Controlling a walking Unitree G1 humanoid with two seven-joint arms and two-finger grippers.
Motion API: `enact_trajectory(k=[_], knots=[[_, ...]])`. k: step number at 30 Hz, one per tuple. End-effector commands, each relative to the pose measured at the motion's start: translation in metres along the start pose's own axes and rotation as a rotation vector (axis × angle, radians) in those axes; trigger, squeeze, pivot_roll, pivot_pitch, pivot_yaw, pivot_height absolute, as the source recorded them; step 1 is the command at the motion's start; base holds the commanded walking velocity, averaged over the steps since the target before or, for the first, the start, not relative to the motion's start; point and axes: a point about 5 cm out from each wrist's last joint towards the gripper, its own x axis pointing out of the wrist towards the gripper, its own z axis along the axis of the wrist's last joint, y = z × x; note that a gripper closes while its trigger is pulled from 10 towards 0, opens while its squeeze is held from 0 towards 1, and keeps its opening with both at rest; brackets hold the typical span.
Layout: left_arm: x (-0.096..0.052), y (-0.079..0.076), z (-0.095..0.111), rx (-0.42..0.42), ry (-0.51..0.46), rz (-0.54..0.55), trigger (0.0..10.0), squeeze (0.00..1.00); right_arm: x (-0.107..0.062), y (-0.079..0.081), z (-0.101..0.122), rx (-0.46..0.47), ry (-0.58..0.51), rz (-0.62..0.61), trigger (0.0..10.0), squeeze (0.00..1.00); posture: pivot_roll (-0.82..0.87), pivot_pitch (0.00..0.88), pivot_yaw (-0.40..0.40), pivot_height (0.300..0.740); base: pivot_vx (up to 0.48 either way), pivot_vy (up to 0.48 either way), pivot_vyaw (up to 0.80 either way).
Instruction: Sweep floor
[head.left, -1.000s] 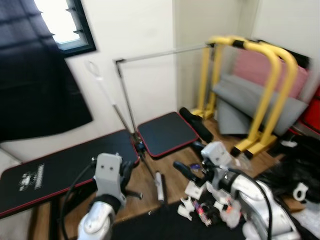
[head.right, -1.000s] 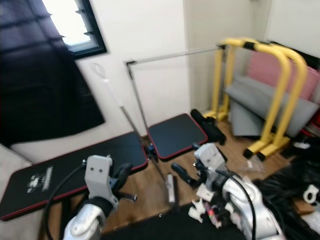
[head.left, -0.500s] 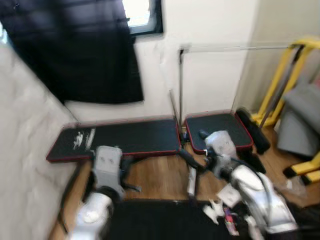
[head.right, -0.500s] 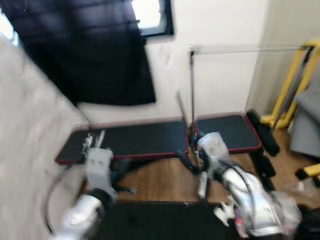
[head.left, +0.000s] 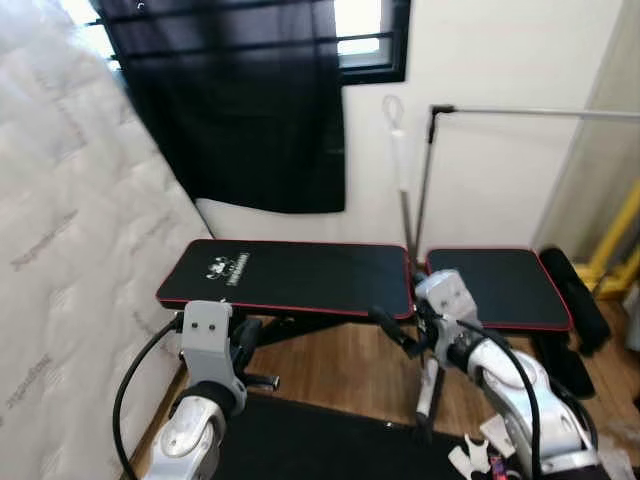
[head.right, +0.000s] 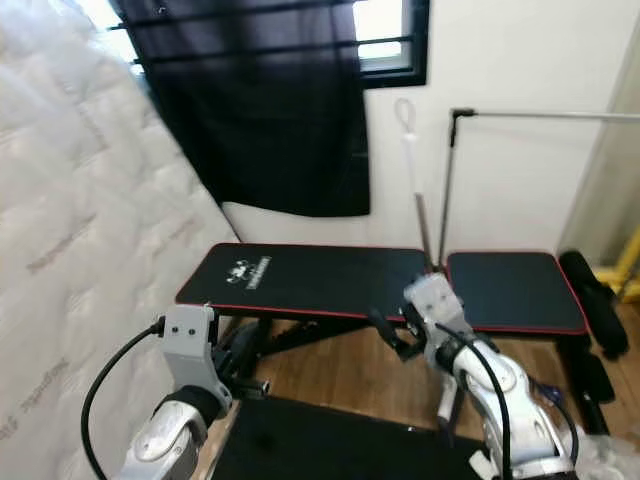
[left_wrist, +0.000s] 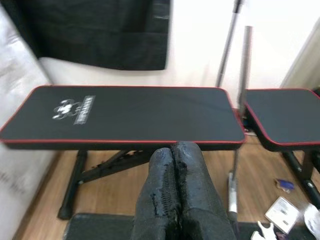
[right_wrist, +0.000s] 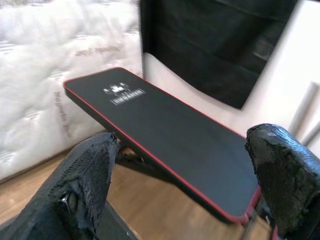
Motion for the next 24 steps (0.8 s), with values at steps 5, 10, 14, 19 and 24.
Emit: enact_trajectory(k=[5,10,14,19,24], knots=[[-0.001,0.005,-0.004,-0.002,0.03,0.026,10.0,0.0,0.006,0.002,0.003,0.028,-0.007,-0.033,10.0,0.0,-0.08,0.0,0.0,0.74,0.31,0.0,0.0],[-0.001,0.005,-0.004,-0.003,0.031,0.024,10.0,0.0,0.007,0.001,0.004,0.038,-0.007,-0.038,10.0,0.0,-0.08,0.0,0.0,0.74,0.308,0.0,0.0],[-0.001,0.006,-0.004,-0.005,0.033,0.022,10.0,0.0,0.008,0.0,0.006,0.039,-0.01,-0.055,10.0,0.0,-0.08,0.0,0.0,0.74,0.307,0.0,0.0],[-0.001,0.006,-0.004,-0.005,0.036,0.019,10.0,0.0,0.009,-0.002,0.007,0.029,-0.005,-0.076,10.0,0.0,-0.07,0.0,0.006,0.74,0.306,0.0,0.0],[-0.001,0.006,-0.004,0.004,0.043,0.006,10.0,0.0,0.01,-0.008,0.013,-0.008,-0.015,-0.115,10.0,0.0,-0.07,0.0,0.007,0.74,0.295,0.0,0.0]])
